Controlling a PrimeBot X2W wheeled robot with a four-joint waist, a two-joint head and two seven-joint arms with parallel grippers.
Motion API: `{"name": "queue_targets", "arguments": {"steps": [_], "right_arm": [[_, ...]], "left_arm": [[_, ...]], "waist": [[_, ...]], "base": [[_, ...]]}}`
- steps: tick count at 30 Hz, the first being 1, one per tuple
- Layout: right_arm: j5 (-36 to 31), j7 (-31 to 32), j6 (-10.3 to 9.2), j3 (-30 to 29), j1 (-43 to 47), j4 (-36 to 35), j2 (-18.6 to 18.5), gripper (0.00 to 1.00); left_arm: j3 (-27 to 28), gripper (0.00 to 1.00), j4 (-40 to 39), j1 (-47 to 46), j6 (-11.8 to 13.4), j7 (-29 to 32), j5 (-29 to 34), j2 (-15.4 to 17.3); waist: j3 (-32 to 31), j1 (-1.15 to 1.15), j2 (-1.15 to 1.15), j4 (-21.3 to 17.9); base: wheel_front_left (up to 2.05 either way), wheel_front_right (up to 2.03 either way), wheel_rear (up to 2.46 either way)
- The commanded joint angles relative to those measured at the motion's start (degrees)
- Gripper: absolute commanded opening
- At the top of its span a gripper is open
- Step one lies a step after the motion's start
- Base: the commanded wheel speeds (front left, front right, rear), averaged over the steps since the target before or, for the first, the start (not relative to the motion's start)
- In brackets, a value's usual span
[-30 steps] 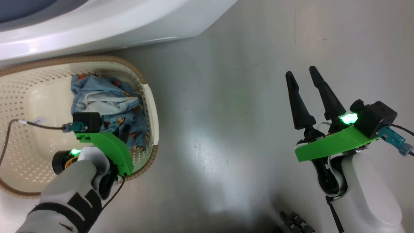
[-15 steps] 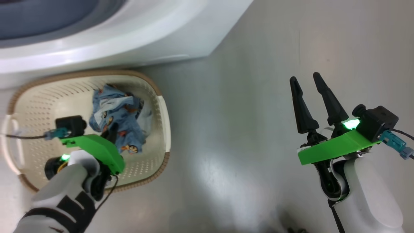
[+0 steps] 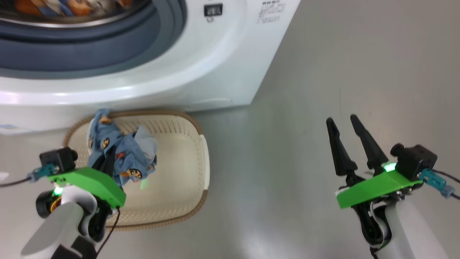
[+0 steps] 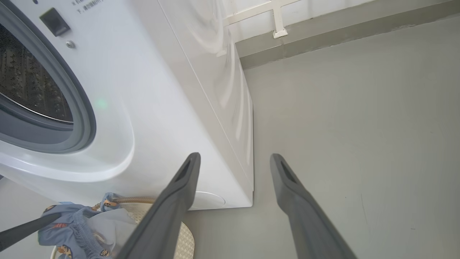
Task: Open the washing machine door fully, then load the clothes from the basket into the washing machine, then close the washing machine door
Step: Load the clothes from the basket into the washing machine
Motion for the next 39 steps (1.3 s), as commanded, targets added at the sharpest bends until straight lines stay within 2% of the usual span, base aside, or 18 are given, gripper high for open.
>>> {"name": "queue_targets", "arguments": {"steps": [1,10,20,31,39], "right_arm": [[1.1,-0.3,0.09,1.4,2.3,-0.7,-0.3,1.00],[1.8,-0.3,0.09,1.4,4.6,-0.1,-1.5,1.00],[2.3,-0.3,0.09,0.5,8.0,-0.1,-3.3,1.00],[2.6,-0.3,0.09,-0.1,10.9,-0.5,-4.3,1.00],[2.6,-0.3,0.09,-1.2,11.9,-1.2,-4.2,1.00]], "left_arm": [[4.9,0.00,-2.6,2.6,-0.1,-0.8,3.4,2.5],[16.3,0.00,-12.1,8.9,-0.1,-0.8,14.4,2.2],[26.8,0.00,-24.9,18.5,-0.1,-0.8,23.5,-0.4],[35.7,0.00,-37.3,29.4,-0.1,-0.8,30.7,-3.7],[38.4,0.00,-42.1,33.5,-0.1,-0.8,32.4,-5.8]], "waist": [[-5.5,0.00,0.00,1.9],[-9.9,0.00,0.00,2.6],[-14.4,0.00,0.00,3.6],[-17.2,0.00,0.00,3.8],[-16.6,0.00,0.00,3.6]], "base": [[0.00,0.00,0.00],[0.00,0.00,0.00],[0.00,0.00,0.00],[0.00,0.00,0.00],[0.00,0.00,0.00]]}}
